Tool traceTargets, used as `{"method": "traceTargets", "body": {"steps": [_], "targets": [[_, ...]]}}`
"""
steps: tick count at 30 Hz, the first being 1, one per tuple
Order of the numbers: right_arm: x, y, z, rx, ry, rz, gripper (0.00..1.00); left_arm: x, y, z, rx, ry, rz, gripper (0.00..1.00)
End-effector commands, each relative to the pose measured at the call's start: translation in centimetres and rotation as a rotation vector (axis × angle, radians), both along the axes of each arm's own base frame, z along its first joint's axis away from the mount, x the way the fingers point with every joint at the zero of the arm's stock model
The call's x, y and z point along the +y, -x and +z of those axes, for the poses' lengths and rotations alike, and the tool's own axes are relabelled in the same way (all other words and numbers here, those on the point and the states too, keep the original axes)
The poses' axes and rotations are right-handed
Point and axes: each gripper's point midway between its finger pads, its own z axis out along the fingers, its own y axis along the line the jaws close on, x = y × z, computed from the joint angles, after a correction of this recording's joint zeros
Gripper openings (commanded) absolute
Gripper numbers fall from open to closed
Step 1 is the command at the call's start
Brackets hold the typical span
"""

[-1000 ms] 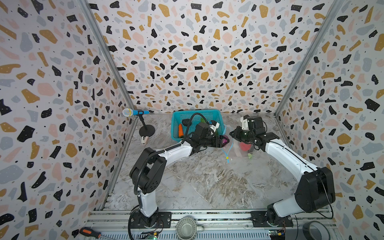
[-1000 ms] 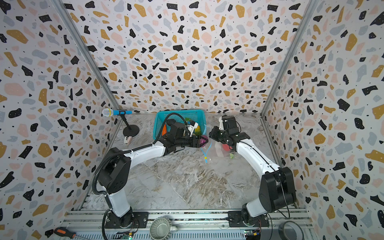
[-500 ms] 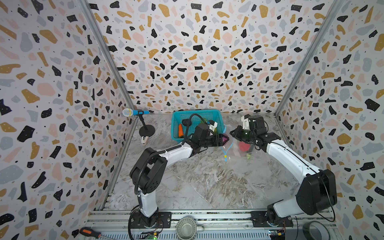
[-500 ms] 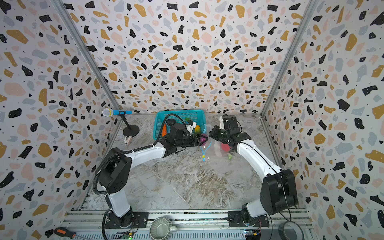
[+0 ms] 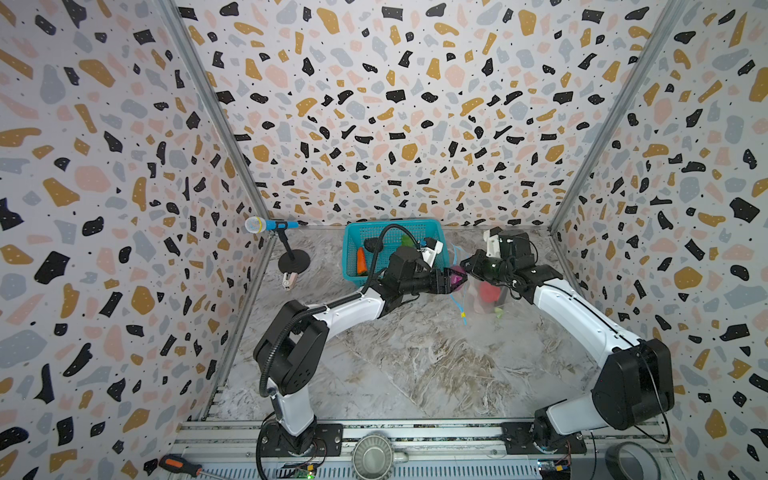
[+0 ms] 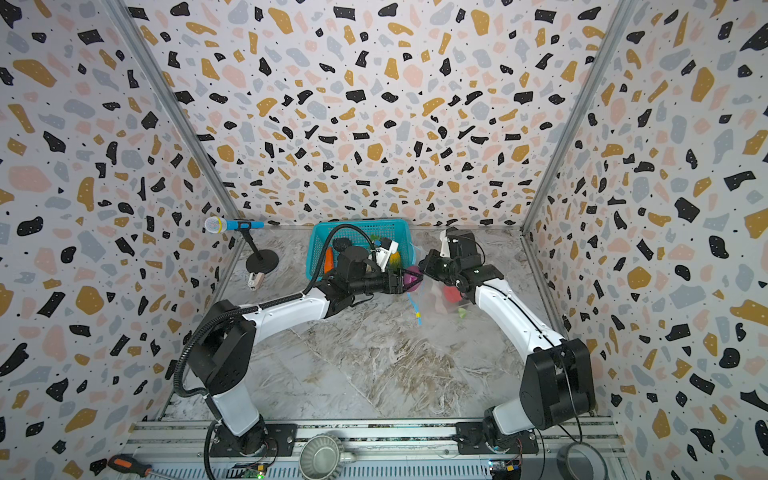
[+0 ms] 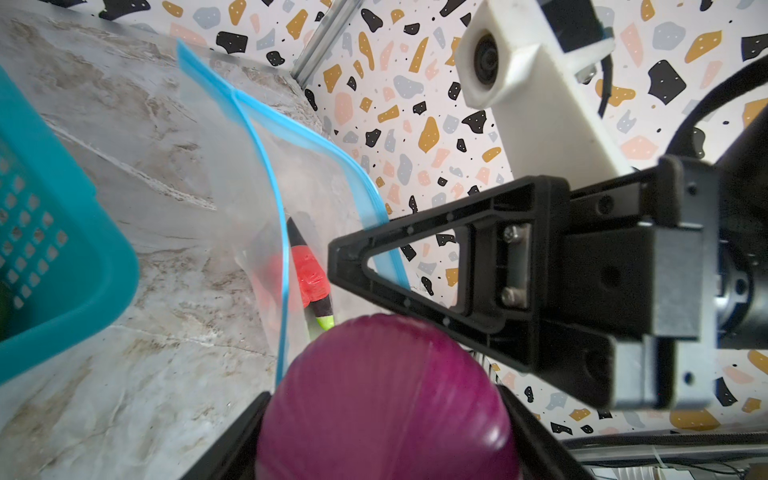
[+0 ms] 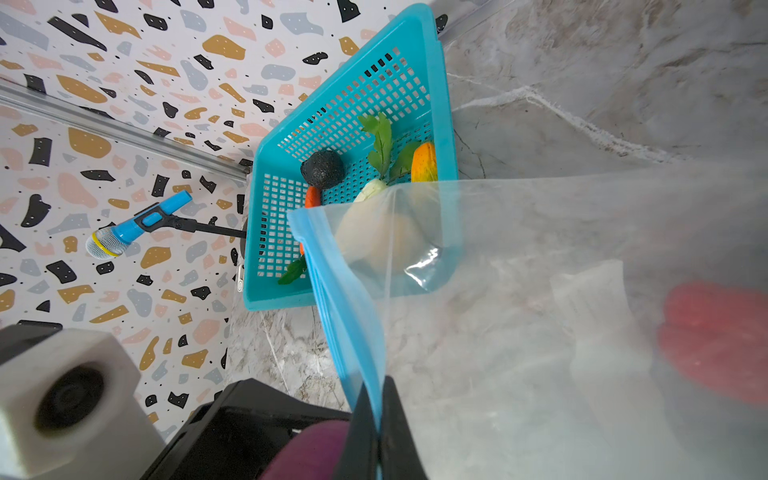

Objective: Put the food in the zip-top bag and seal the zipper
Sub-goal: 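Lower the purple onion into the bag mouth held by the right gripper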

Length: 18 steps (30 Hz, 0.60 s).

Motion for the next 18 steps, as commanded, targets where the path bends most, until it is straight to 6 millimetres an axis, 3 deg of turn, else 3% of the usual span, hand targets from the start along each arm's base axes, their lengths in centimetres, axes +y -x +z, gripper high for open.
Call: {"method": "traceTargets", "body": {"steps": [1, 5, 11, 18], "targets": [[0.4, 0.1, 2.5, -0.046, -0.02, 0.019, 0.0, 0.3, 0.7, 4.4, -0.089, 0.126, -0.043, 0.51], [0.1, 0.1, 2.4, -0.045, -0.017, 0.015, 0.0, 1.7, 1.2, 6.7, -0.122, 0.189, -0.033, 0.5], [0.1, -0.4, 2.9, -0.055, -0.043, 0.017, 0.0, 1.0, 2.4, 9.3, -0.09, 0.326, -0.096, 0.49], [0.4, -0.7, 3.7, -0.06, -0.08, 0.034, 0.0, 0.8, 2.1, 7.7, -0.06, 0.326, -0.09, 0.48]]}}
